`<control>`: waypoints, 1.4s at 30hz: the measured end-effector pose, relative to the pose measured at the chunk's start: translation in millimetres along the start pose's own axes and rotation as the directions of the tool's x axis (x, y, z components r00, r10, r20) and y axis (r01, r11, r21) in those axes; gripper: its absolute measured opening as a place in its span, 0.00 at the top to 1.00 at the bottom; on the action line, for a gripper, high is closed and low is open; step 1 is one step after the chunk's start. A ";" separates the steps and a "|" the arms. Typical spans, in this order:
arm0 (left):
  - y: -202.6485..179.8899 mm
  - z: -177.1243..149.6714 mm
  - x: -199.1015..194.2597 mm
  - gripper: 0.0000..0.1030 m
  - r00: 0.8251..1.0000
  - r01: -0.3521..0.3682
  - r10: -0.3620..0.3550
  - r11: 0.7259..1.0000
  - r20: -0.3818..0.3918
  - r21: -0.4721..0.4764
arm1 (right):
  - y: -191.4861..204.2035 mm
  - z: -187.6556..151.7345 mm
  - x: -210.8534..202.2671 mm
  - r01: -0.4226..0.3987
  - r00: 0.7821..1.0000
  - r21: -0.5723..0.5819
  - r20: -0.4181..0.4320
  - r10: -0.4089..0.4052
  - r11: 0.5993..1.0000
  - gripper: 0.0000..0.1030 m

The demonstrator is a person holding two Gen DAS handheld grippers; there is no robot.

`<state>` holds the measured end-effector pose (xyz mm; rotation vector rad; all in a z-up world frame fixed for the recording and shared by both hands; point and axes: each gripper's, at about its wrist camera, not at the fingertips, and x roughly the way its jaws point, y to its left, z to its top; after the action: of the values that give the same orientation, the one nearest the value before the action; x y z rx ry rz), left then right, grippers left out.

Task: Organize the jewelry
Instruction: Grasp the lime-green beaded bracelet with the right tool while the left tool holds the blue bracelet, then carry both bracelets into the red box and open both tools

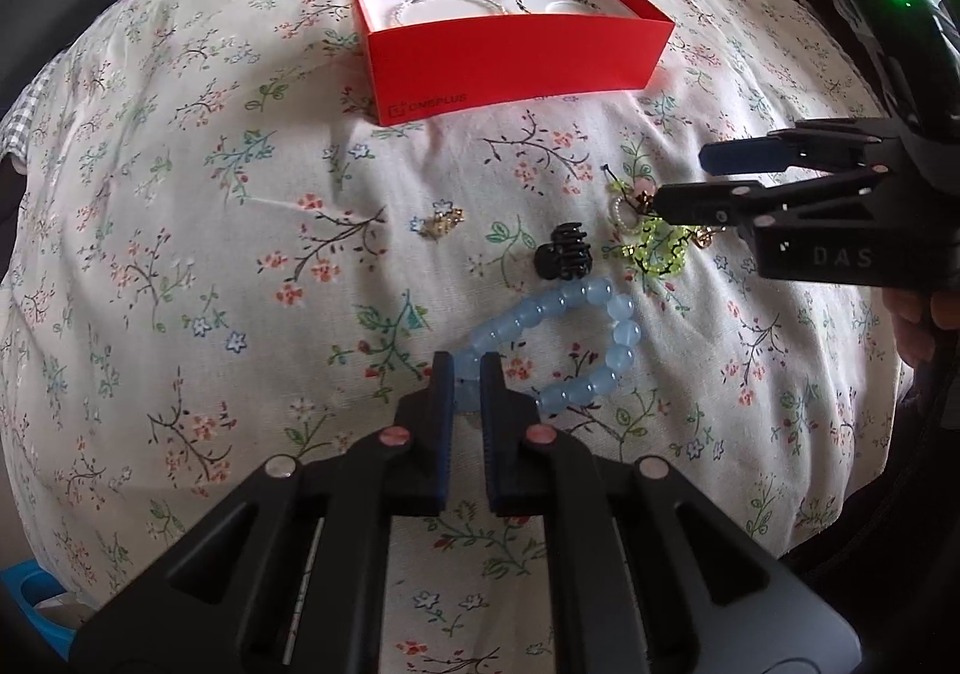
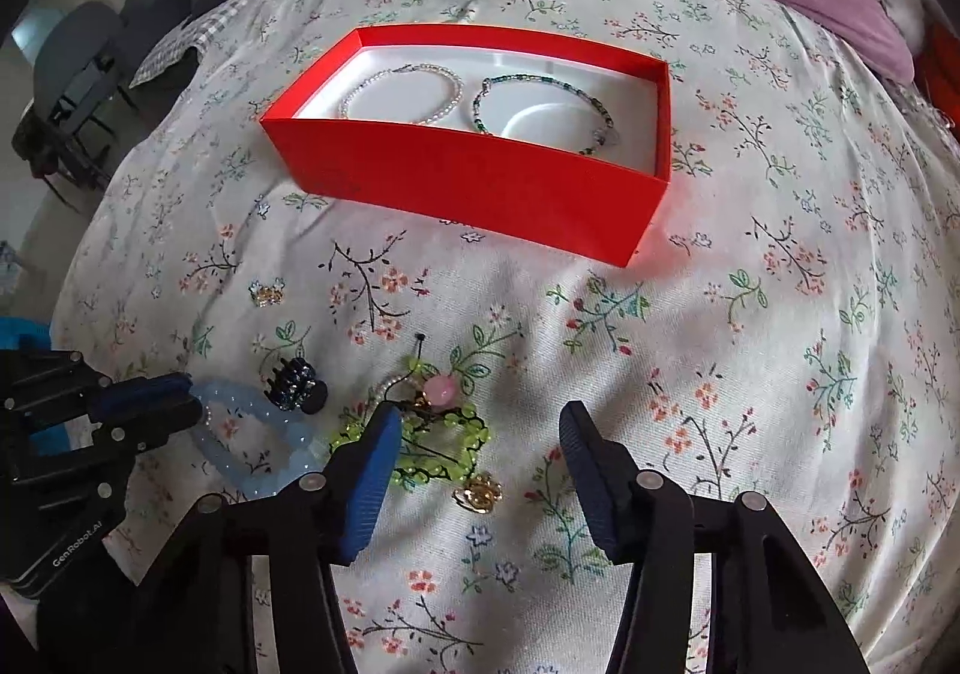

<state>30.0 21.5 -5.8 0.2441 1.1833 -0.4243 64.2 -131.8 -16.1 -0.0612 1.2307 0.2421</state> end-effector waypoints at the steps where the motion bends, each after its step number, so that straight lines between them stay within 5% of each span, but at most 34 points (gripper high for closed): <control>1: 1.1 -0.3 -0.2 0.91 1.000 -0.003 0.003 1.000 0.001 -0.001 | 2.0 1.7 2.6 -0.005 1.000 -0.002 -0.002 0.005 1.000 0.48; 8: 6.9 -2.8 6.2 0.90 1.000 -0.004 0.004 1.000 -0.014 0.000 | 16.5 11.5 24.6 -0.010 1.000 -0.035 -0.017 0.009 0.999 0.63; 12: 7.2 -3.1 13.8 0.70 0.999 -0.014 0.014 1.000 -0.035 0.014 | 19.9 14.4 26.1 -0.013 1.000 -0.053 0.004 0.013 0.998 0.78; 15: 7.2 -1.5 19.6 0.70 0.999 -0.024 0.025 0.999 -0.044 0.029 | 21.2 15.2 26.4 -0.022 1.000 -0.065 0.008 0.022 0.998 0.86; 18: 4.7 -1.1 18.7 0.72 0.998 -0.035 0.036 0.999 -0.043 0.034 | 21.0 15.2 23.4 -0.031 0.999 -0.064 0.009 0.031 0.998 0.87; 20: 4.1 -1.5 16.8 0.87 0.998 -0.044 0.045 0.999 -0.040 0.031 | 16.8 14.0 18.7 -0.045 0.999 -0.048 0.008 0.046 0.998 0.87; 42: 12.4 34.9 -54.9 0.87 0.986 0.037 -0.023 0.996 0.167 -0.083 | 15.2 22.7 -65.9 -0.104 0.981 -0.018 0.165 0.106 0.994 0.87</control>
<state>47.7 29.1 57.5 0.1142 1.0397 -0.4113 61.4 -122.9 54.7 0.0162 1.0681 0.3379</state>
